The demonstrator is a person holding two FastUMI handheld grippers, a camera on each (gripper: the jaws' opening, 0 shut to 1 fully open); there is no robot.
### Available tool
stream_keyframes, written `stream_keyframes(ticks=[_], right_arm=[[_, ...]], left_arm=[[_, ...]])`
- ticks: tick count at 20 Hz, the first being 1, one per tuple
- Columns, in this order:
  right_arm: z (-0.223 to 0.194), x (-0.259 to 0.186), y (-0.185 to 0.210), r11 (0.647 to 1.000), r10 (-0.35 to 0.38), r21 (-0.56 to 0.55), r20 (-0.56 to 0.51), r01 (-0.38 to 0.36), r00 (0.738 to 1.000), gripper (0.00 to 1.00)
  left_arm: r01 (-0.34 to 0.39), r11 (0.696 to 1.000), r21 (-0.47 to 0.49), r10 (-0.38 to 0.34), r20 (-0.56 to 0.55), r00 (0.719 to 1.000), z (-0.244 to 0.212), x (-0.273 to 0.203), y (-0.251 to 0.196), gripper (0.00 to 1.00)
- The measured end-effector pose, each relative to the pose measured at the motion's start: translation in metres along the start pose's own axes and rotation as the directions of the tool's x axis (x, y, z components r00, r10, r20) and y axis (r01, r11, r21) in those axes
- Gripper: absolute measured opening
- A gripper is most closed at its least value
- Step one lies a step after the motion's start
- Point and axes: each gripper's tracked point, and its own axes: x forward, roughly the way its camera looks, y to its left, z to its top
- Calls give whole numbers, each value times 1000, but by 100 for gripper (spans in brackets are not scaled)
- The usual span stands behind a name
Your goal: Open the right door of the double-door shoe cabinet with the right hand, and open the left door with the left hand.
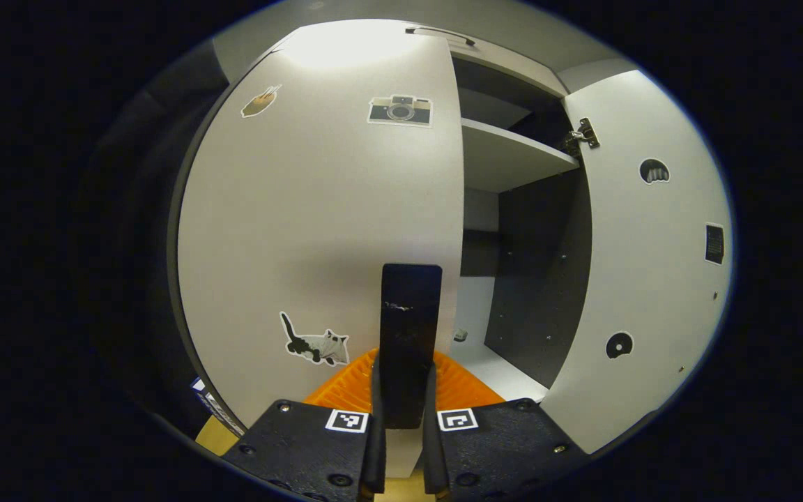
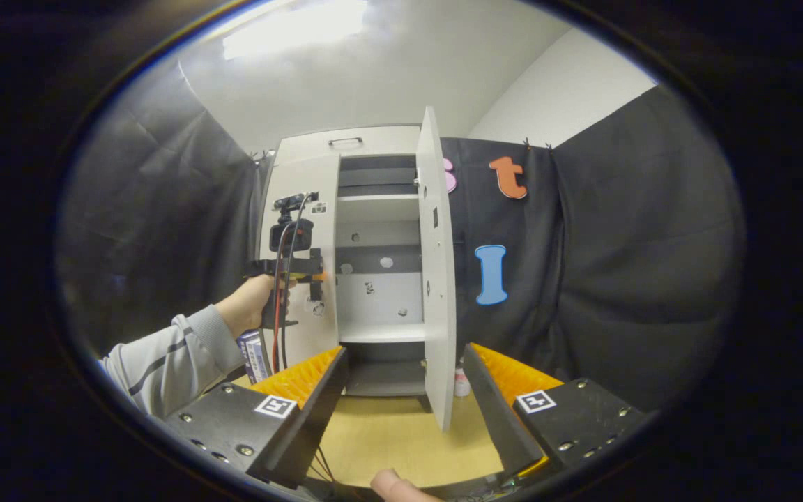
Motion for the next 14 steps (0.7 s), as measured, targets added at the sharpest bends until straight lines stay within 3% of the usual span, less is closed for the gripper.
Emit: stream_keyframes(ticks=[4, 5, 8, 10, 11, 13, 14], right_arm=[[2, -18, 14, 1000, 16, 0, 3, -16, 1000, 99], [3, -25, 18, 1000, 21, 4, 5, -21, 1000, 94], [7, -35, 23, 1000, 5, -8, 23, -5, 1000, 99], [6, -39, 25, 1000, -2, -1, 29, 2, 1000, 94], [5, -41, 26, 1000, 1, 11, 24, -2, 1000, 100], [1, -43, 27, 999, 2, 34, 17, -2, 1000, 94], [-2, -44, 24, 999, -7, 41, 11, 6, 1000, 99]], left_arm=[[12, 1000, 6, -12, -6, 1000, -1, -20, 2, 22], [14, 1000, 21, -14, -2, 1000, -1, -25, 3, 23], [22, 999, 24, -22, -4, 1000, 0, -38, 6, 22], [21, 999, 38, -21, -6, 1000, 0, -47, 8, 22], [21, 999, 41, -20, -9, 1000, 0, -51, 10, 22], [18, 999, 39, -17, -10, 1000, 0, -62, 13, 22], [16, 999, 40, -15, -10, 1000, 0, -68, 16, 22]])
